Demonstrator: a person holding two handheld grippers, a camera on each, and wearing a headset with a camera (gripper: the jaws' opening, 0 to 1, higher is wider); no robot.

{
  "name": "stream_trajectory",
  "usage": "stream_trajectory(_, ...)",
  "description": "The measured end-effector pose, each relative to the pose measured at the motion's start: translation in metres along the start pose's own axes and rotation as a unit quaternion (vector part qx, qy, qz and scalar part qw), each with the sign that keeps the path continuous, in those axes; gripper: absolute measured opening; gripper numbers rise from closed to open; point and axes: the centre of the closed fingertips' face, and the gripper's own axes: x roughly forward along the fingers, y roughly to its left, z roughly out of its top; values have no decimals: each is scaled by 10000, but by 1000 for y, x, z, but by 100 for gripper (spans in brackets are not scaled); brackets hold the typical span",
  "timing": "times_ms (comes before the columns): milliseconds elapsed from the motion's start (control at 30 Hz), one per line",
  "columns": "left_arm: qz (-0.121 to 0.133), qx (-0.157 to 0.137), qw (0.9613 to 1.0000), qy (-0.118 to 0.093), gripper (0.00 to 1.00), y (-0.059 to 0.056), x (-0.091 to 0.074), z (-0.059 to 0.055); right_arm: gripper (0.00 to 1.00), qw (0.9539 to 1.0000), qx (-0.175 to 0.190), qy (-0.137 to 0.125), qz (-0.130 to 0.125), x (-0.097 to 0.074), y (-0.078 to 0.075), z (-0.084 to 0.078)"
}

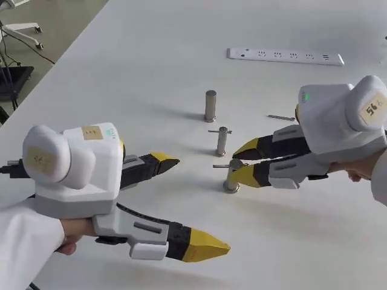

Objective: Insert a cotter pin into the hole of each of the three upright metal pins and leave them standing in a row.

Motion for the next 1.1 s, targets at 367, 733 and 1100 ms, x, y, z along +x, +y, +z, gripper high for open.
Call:
stream_trajectory(367,226,-26,9997,84,99,9,-18,-5,12,9999,-64,-38,105,10,4,-1)
stream_trajectory(733,294,-247,9992,98,99,8,-21,-18,9,9998,-154,106,79,10,3,-1)
stream_trajectory(1100,608,-353,9975,36,100,18,-25,-21,8,9996,-133,146,-196,-10,-19,-6)
